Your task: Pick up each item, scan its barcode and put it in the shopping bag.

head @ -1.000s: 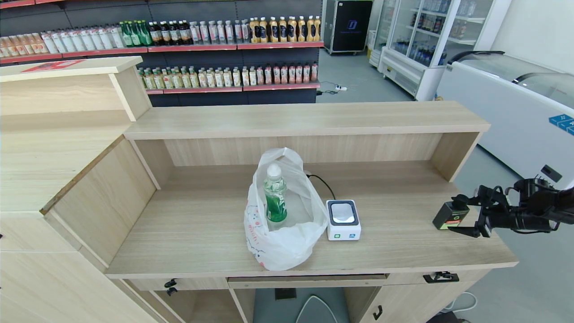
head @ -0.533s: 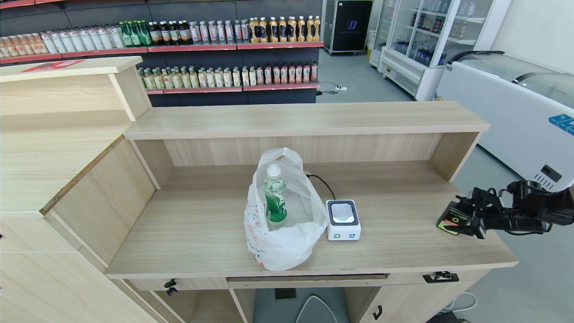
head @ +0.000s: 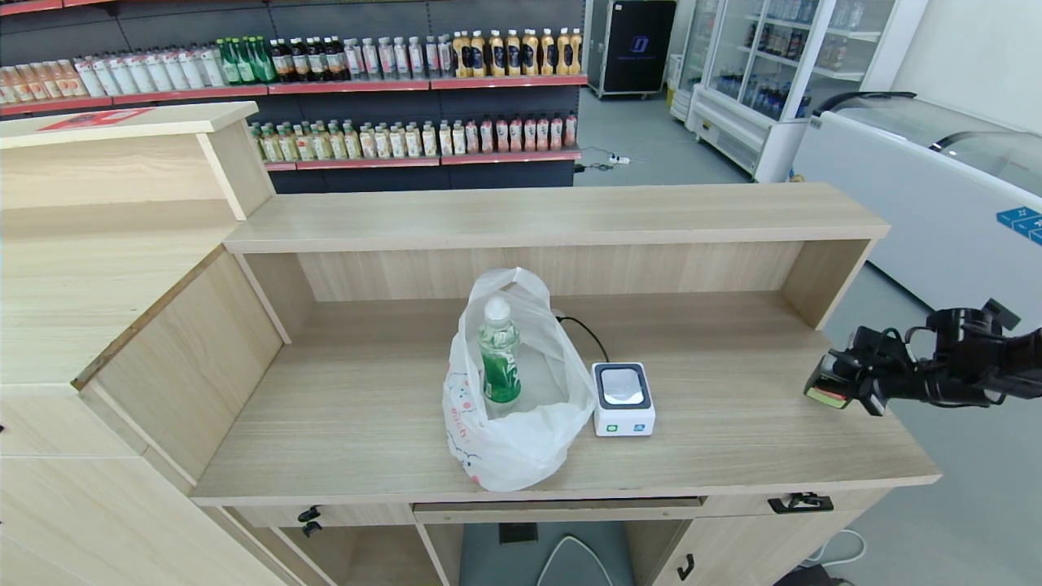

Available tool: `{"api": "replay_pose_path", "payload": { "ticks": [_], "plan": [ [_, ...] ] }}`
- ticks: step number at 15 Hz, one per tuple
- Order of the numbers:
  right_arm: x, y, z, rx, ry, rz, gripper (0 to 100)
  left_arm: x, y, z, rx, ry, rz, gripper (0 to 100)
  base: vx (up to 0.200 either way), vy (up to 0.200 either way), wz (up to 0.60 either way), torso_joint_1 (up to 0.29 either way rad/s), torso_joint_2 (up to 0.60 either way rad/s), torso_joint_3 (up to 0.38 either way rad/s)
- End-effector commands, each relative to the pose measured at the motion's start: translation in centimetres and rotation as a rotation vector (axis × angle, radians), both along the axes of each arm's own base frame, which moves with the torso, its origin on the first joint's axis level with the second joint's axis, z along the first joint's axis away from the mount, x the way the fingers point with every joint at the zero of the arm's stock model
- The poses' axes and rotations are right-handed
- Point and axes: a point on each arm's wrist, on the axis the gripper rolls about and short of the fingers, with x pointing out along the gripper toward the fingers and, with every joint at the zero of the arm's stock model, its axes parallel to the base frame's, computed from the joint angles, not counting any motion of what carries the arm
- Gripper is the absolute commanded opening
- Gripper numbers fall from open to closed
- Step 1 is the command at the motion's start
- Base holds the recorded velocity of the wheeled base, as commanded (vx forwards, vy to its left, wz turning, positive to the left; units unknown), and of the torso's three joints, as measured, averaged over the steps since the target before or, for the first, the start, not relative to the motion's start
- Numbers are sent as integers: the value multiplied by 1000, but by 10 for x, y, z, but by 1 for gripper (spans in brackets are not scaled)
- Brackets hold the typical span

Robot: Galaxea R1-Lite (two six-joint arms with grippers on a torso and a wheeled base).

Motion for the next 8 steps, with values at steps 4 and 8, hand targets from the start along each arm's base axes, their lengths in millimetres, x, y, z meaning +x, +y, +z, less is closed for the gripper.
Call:
{"api": "replay_pose_path", "payload": {
  "ticks": [4,8],
  "plan": [
    [-61,12,143,-228,-271,14,0,0,0,0,-1,0,1,100,0,0,0,0,0,0],
    [-181,61,242,-597,-548,131,0,0,0,0,-1,-1,1,100,0,0,0,0,0,0]
  ]
}}
